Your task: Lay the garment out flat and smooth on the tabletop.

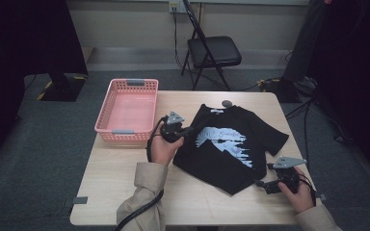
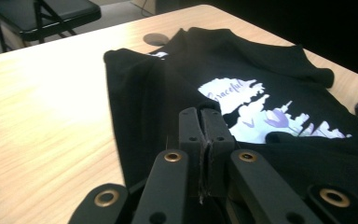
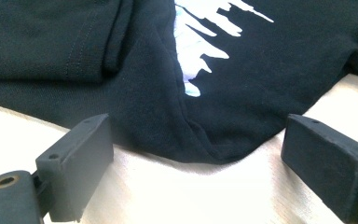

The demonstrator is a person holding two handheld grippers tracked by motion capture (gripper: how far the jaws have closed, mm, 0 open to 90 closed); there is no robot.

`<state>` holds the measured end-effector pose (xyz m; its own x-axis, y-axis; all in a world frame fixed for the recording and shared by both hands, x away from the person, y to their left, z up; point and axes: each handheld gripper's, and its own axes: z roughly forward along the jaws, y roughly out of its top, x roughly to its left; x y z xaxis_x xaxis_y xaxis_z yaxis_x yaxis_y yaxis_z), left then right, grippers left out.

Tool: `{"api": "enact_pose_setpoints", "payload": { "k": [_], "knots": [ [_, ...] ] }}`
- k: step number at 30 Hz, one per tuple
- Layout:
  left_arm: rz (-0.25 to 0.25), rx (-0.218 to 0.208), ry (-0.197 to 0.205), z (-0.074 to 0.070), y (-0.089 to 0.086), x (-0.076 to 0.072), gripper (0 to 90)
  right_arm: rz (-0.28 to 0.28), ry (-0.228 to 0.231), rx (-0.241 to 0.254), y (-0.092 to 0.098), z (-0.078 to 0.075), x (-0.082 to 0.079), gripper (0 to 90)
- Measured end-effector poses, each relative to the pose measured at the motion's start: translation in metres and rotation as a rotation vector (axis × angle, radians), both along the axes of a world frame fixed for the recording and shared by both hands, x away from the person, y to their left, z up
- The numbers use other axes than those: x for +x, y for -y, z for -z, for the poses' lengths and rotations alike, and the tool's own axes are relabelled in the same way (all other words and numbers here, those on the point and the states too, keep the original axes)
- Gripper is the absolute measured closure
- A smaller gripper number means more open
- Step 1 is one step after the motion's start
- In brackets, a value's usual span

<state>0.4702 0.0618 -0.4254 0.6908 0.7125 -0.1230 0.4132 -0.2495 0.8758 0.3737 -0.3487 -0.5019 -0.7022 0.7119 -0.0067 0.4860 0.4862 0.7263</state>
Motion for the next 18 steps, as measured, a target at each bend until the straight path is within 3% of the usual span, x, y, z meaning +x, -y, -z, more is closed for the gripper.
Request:
{"api": "enact_pose_setpoints", "payload": {
  "k": [18],
  "knots": [
    [-0.078,0.015,0.013,-0.01,-0.03,0.009,88.6,0.0,0.0,0.001,0.0,0.0,0.0,8.0]
  ]
}}
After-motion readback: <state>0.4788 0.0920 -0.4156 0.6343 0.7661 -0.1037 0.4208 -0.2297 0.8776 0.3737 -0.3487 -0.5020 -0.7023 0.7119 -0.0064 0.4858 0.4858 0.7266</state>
